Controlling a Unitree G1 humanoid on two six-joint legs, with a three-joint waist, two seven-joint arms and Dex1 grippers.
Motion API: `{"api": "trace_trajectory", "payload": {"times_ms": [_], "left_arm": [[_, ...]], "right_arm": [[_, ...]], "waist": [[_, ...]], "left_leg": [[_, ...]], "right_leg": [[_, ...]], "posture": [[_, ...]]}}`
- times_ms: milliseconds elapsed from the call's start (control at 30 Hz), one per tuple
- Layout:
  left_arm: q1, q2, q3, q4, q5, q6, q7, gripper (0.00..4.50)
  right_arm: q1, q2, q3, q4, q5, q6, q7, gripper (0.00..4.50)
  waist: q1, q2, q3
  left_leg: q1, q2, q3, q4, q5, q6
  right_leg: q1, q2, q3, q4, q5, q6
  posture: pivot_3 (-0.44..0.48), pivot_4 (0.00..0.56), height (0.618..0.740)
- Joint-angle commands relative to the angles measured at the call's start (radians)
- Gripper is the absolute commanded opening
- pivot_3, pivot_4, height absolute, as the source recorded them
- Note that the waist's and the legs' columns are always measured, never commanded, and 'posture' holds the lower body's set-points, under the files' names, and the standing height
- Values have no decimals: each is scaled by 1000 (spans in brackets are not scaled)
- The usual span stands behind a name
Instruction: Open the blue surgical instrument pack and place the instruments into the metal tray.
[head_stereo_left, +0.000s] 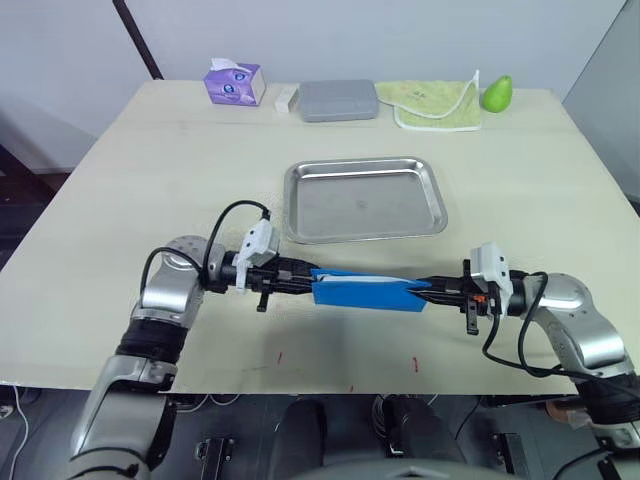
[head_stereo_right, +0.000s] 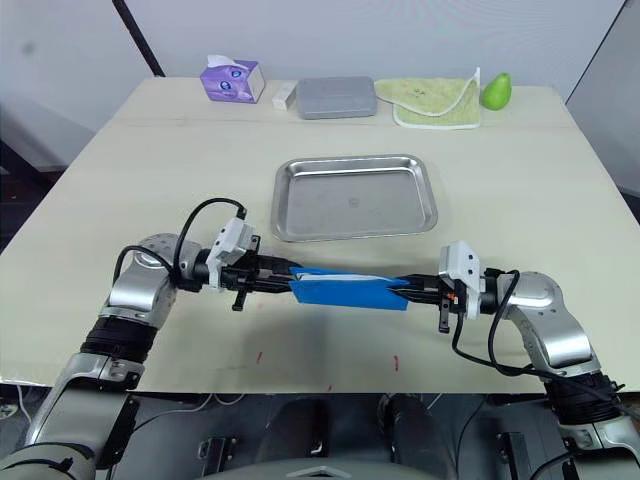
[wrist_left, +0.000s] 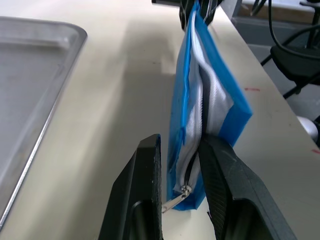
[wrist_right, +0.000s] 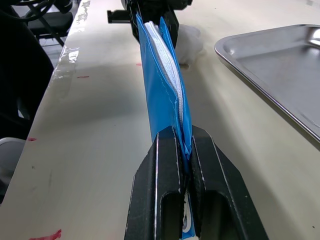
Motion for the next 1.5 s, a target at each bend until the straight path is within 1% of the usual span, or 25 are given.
{"api": "trace_trajectory", "payload": {"times_ms": [33, 300, 367, 400, 433, 567, 633, 667, 700, 733, 800, 833, 867, 900, 1000, 1100, 1133, 1167, 1200, 1233, 1267, 1300, 1367, 1500], "left_arm": [[-18, -17, 4, -15, -13, -11, -15, 1235], [-24, -35, 17, -51, -34, 32, 4, 1235], [-23, -38, 17, -64, -42, 50, 3, 654], [-22, -40, 19, -68, -43, 52, 6, 489], [-22, -42, 20, -69, -43, 52, 9, 104], [-7, -44, 22, -70, -39, 39, 17, 104], [6, -43, 24, -70, -37, 29, 18, 104], [9, -43, 24, -70, -36, 26, 20, 39], [12, -42, 26, -70, -36, 23, 22, 39], [15, -42, 27, -67, -35, 18, 22, 0], [19, -38, 29, -64, -36, 10, 22, 0], [21, -36, 31, -60, -36, 6, 21, 0], [23, -34, 32, -57, -36, 2, 20, 0], [23, -33, 33, -53, -36, -2, 20, 0], [20, -32, 33, -39, -36, -9, 18, 0], [15, -34, 31, -28, -35, -12, 17, 0], [12, -37, 29, -23, -33, -12, 18, 0], [10, -39, 27, -20, -32, -14, 18, 0], [7, -42, 25, -18, -31, -13, 19, 0], [6, -44, 24, -16, -31, -13, 19, 0], [5, -47, 21, -21, -33, -6, 21, 0], [5, -49, 18, -27, -37, 3, 18, 0], [12, -50, 11, -53, -48, 31, 15, 0], [19, -49, 8, -75, -63, 65, 2, 0]], "right_arm": [[-15, -5, 14, -20, -9, 4, 0, 0], [-23, -8, 20, -5, -19, 0, 8, 0], [-26, -7, 21, -2, -20, 0, 9, 0], [-27, -7, 21, -2, -20, 2, 9, 0], [-28, -7, 22, -1, -21, 3, 10, 0], [-30, -6, 20, -6, -16, 22, 3, 0], [-30, -17, 15, -23, 14, 84, 4, 0], [-32, -15, 5, -32, 29, 105, -4, 349], [-33, -21, -6, -50, 52, 138, -9, 349], [-33, -29, -16, -64, 61, 155, -13, 904], [-31, -48, -42, -92, 73, 180, -28, 1714], [-27, -67, -72, -118, 101, 217, -39, 2087], [-21, -93, -99, -149, 136, 264, -41, 2661], [-9, -132, -134, -190, 191, 327, -33, 3041], [10, -208, -238, -273, 339, 463, -43, 3041], [33, -243, -320, -314, 431, 527, -60, 3041], [35, -240, -333, -314, 445, 541, -76, 2674], [42, -237, -343, -311, 455, 552, -93, 2575], [52, -238, -346, -311, 459, 559, -98, 2284], [60, -241, -347, -312, 463, 564, -101, 1835], [79, -245, -336, -317, 442, 557, -106, 1549], [93, -244, -322, -323, 424, 549, -113, 931], [107, -229, -272, -330, 384, 538, -137, 37], [93, -212, -194, -311, 323, 514, -146, 37]], "waist": [[0, 0, 0], [0, 0, 0], [-1, 0, 0], [-1, 0, 0], [-1, 0, 0], [0, 0, 0], [-1, 0, 0], [-1, 0, 0], [0, 0, 0], [1, 0, 0], [1, 0, 0], [1, 0, 0], [1, 0, 0], [2, 0, 0], [3, 0, 0], [0, 0, 0], [0, 0, 0], [0, 0, 0], [1, 0, 0], [1, 0, 0], [1, 0, 0], [1, 0, 0], [1, 0, 0], [1, 0, 0]], "left_leg": [[0, 0, 0, 0, 0, 0], [0, 0, 0, 0, 0, 0], [0, 0, 0, 0, 0, 0], [0, 0, 0, 0, 0, 0], [0, 0, 0, 0, 0, 0], [0, 0, 0, 0, 0, 0], [0, 0, 0, 0, 0, 0], [0, 0, 0, 0, 0, 0], [0, 0, 0, 0, 0, 0], [0, 0, 0, 0, 0, 0], [0, 0, 0, 0, 0, 0], [0, 0, 0, 0, 0, 0], [0, 0, 0, 0, 0, 0], [0, 0, 0, 0, 0, 0], [-1, 0, -1, 0, 0, 0], [0, 0, -1, 0, 0, 0], [0, 0, -2, 0, 0, 0], [0, 0, -2, 0, 0, 0], [0, 0, -2, 0, 0, 0], [0, 0, -2, 0, 0, 0], [0, 0, -2, 0, 0, 0], [0, 0, -2, 0, 0, 0], [-1, 0, -2, 0, 0, 0], [-1, 0, -2, 0, 0, 0]], "right_leg": [[0, 0, 0, 0, 0, 0], [0, 0, 0, 0, 0, 0], [0, 0, 0, 0, 0, 0], [0, 0, 0, 0, 0, 0], [0, 0, 0, 0, 0, 0], [0, 0, 0, 0, 0, 0], [0, 0, 0, 0, 0, 0], [0, 0, 0, 0, 0, 0], [0, 0, 0, 0, 0, 0], [0, 0, 0, 0, 0, 0], [0, 0, 0, 0, 0, 0], [0, 0, 0, 0, 0, 0], [0, 0, 0, 0, 0, 0], [0, 0, 0, 0, 0, 0], [0, -1, -1, -1, 0, 0], [1, 0, -1, -1, 0, 0], [1, 0, -1, -1, 0, 0], [1, 0, -1, -1, 0, 0], [1, 0, -1, -1, 0, 0], [1, 0, -1, -1, 0, 0], [1, -1, -1, -1, 0, 0], [1, -1, -1, -1, 0, 0], [1, -1, -1, -1, 0, 0], [1, -1, -1, -1, 0, 1]], "posture": [[0, 150, 740], [0, 150, 740], [0, 150, 740], [0, 150, 740], [0, 150, 740], [0, 150, 740], [0, 150, 740], [0, 150, 740], [0, 150, 740], [0, 150, 740], [0, 150, 740], [0, 150, 740], [0, 150, 740], [0, 150, 740], [0, 150, 740], [0, 150, 740], [0, 150, 740], [0, 150, 740], [0, 150, 740], [0, 150, 740], [0, 150, 740], [0, 150, 740], [0, 150, 740], [0, 150, 740]]}}
